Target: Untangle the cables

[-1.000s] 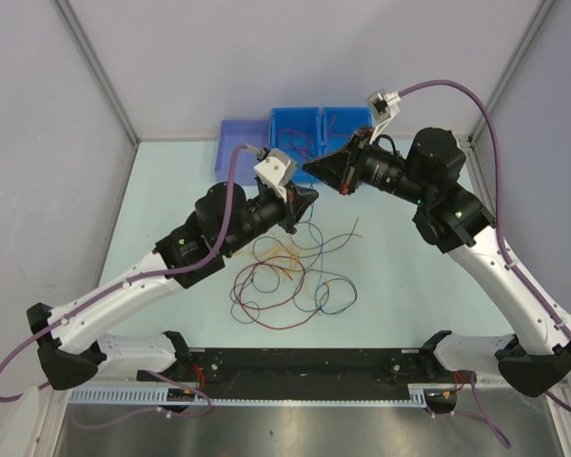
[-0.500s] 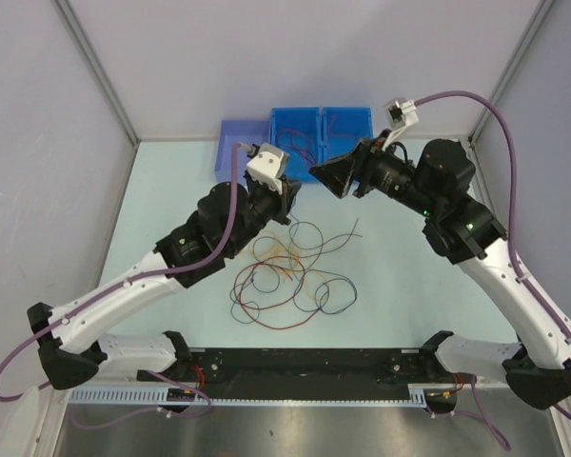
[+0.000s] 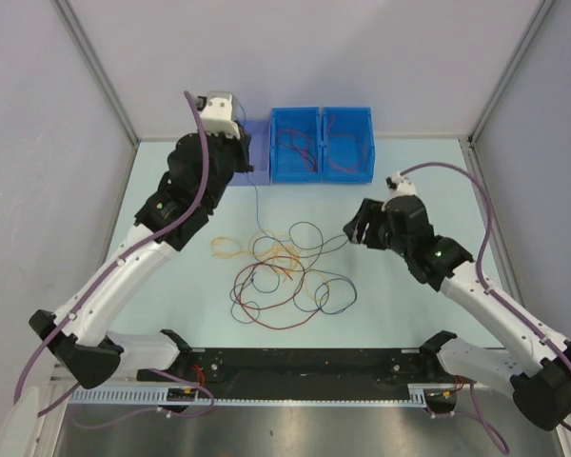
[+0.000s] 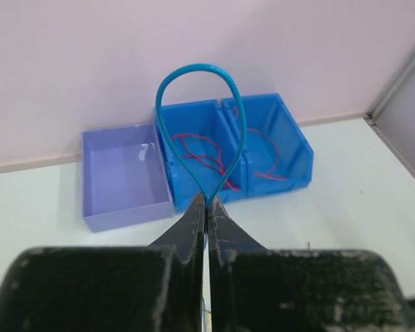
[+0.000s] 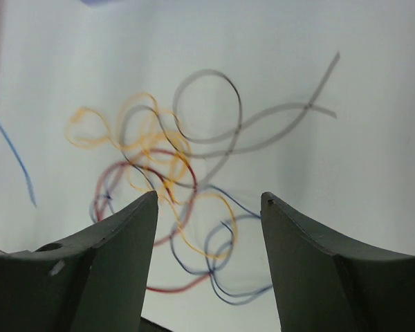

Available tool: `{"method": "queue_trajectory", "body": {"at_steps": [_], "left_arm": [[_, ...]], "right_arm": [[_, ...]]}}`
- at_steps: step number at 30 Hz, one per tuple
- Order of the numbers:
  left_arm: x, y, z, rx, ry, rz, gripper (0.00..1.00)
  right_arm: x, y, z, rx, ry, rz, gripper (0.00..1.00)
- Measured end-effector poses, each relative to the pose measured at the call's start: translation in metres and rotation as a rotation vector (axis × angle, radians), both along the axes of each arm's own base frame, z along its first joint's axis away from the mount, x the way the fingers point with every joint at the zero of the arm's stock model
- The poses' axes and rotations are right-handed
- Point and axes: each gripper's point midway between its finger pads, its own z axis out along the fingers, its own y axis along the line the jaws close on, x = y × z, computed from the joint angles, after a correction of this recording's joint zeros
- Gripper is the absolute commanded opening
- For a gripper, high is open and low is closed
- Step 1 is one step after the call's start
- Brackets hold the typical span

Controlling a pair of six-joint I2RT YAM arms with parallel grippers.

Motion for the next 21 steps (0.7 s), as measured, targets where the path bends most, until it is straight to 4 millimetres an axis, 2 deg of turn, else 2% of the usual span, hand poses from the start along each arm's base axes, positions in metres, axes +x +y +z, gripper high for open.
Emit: {"method": "queue_trajectory", "body": {"at_steps": [2, 4, 12, 17, 21], "left_arm": [[0.014, 0.01, 0.005, -0.006, -0.006, 0.031, 0.0], [0.03, 0.02, 0.008, -0.008, -0.009, 0.063, 0.0], [0.109, 0.04, 0.004, -0.019, -0.023, 0.134, 0.0], [0.159, 0.046, -0.01, -0.042, -0.038, 0.141, 0.0], [0.199, 0.051, -0.028, -0.097, -0.034, 0.135, 0.0]], "right_arm": [[-0.01, -0.001, -0.034, -0.032, 0.067, 0.003, 0.65], [-0.017, -0.002, -0.059, -0.06, 0.103, -0.001, 0.66], [-0.028, -0.011, -0.127, -0.1, 0.118, -0.025, 0.66], [-0.035, -0.008, -0.143, -0.07, 0.085, 0.006, 0.68], [-0.034, -0.001, -0.131, 0.003, 0.009, 0.043, 0.68]]}}
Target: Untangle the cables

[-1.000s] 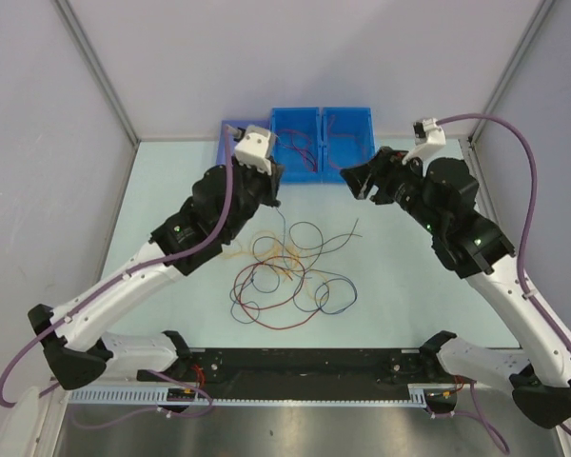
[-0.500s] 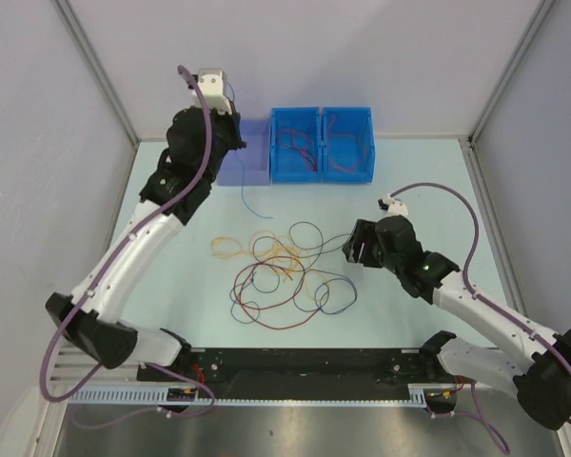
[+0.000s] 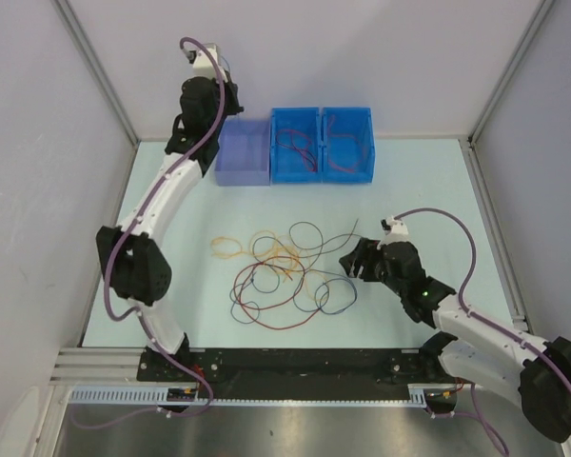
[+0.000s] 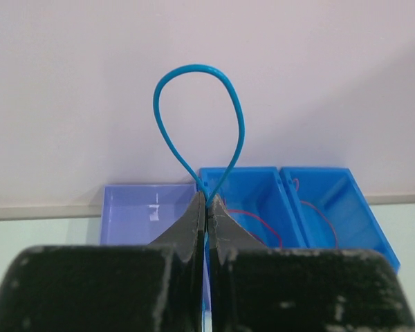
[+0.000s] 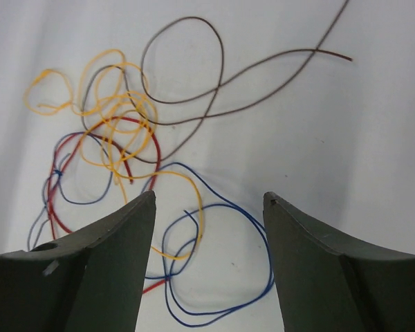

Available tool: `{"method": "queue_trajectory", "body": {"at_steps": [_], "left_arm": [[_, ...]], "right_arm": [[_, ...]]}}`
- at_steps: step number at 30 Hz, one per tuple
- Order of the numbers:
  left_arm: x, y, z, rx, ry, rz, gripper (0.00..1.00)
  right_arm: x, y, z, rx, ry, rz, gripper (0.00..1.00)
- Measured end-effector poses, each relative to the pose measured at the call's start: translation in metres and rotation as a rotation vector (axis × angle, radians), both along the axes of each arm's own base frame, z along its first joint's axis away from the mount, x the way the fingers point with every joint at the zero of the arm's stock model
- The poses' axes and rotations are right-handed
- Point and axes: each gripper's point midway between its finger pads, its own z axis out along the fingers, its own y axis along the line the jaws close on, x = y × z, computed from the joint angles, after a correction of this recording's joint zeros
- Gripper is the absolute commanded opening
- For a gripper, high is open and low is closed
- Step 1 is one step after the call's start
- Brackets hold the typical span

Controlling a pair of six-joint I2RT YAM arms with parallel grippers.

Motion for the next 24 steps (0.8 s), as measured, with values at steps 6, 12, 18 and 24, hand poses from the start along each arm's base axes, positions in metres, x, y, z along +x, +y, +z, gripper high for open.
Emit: {"method": "queue_trajectory", "body": {"at_steps": [6, 12, 18, 24], "left_arm": [[0.057, -0.001, -0.016, -0.072, -0.018, -0.041, 0.0], [0.096, -0.007, -0.032, -0.142, -0.036, -0.098, 0.0], [0.118, -0.006, -0.073, -0.192, 0.008, -0.115, 0.0], [0.123, -0.006, -0.114, -0.232, 0.078, -0.117, 0.03]], "right_arm": [[0.021, -0.011, 0.003, 0.127, -0.013, -0.002, 0.68], [0.021, -0.021, -0.014, 0.221, 0.05, 0.013, 0.68], [0.019, -0.012, -0.002, 0.279, 0.024, 0.068, 0.68], [0.021, -0.012, 0.002, 0.3, 0.014, 0.08, 0.67]]}}
